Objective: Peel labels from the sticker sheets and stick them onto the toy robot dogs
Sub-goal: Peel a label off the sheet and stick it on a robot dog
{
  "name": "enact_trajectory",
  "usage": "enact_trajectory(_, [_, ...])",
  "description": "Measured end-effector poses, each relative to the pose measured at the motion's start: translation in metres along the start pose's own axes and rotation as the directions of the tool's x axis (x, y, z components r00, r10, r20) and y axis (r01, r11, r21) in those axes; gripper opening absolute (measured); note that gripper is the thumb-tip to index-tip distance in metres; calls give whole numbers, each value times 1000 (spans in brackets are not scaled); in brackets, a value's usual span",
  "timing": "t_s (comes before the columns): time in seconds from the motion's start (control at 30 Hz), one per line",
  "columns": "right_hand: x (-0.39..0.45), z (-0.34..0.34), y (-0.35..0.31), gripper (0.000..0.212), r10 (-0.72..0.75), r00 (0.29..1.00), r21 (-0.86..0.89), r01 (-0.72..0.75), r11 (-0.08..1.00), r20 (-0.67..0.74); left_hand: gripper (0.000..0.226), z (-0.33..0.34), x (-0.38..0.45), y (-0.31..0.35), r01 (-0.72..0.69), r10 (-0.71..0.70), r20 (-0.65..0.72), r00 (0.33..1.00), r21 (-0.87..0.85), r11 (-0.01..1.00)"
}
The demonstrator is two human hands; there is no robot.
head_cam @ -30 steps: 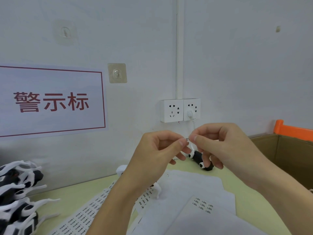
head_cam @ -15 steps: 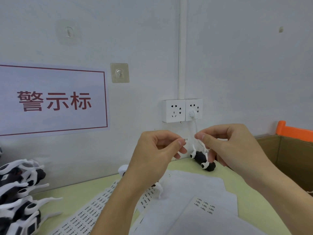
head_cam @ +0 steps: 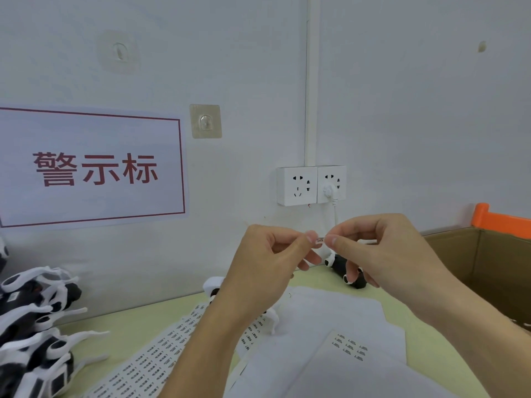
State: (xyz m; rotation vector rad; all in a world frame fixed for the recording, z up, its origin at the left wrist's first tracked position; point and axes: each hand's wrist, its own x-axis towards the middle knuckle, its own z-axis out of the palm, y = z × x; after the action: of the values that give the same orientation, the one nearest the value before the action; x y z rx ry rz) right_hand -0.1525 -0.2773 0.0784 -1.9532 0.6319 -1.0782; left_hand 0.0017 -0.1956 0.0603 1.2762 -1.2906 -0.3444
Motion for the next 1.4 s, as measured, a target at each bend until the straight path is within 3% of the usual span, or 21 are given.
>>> enact_trajectory(0.1, [0, 3, 2, 16, 12, 1000, -33, -13, 999, -18, 34, -1, 3, -8, 118, -121, -90, 989, -30, 992])
enact_trajectory(0.17, [1, 2, 3, 15, 24, 999, -26, -25, 999, -29, 26, -5, 5, -18, 151, -167, -219, 961, -86, 985])
enact_trajectory(0.23, [2, 1, 4, 15, 37, 998, 7, -37, 999, -53, 18, -12, 5, -34, 185, -183, -388, 903, -34, 982])
enact_trajectory(0.33, [3, 0, 6, 16, 51, 996, 24, -49, 999, -77, 48, -27, 0, -67, 355, -247, -517, 820, 119, 927])
enact_trajectory(0.43, [3, 2, 8, 16, 64, 996, 21, -62, 998, -62, 71, -37, -9, -97, 482, -412, -461, 786, 41, 875])
enact_trajectory(0.57, [3, 3, 10, 15, 72, 997, 15, -72, 997, -40, 75, -40, -21, -118, 541, -575, -358, 736, -201, 817])
enact_trajectory(0.73, [5, 5, 17, 17, 74, 997, 9, -74, 997, -16, 71, -43, -21, -128, 535, -572, -385, 724, -211, 818])
enact_trajectory(0.9, [8, 12, 33, 17, 78, 997, 17, -77, 997, -27, 29, -44, -22, -126, 545, -556, -356, 751, -139, 827])
enact_trajectory(1.03, [10, 22, 57, 15, 109, 992, 39, -107, 993, -59, 40, -39, -20, -123, 546, -525, -390, 756, -67, 835])
enact_trajectory(1.3, [-10, 61, 135, 16, 206, 953, -38, -219, 975, -223, 39, -34, -16, -128, 495, -593, -309, 743, -343, 798])
enact_trajectory(1.37, [-12, 62, 146, 15, 248, 942, -2, -255, 967, -227, 29, -35, -15, -124, 496, -598, -292, 746, -356, 792])
enact_trajectory(1.4, [-12, 61, 149, 15, 266, 935, 38, -264, 964, -235, 34, -35, -16, -122, 513, -595, -269, 758, -319, 797])
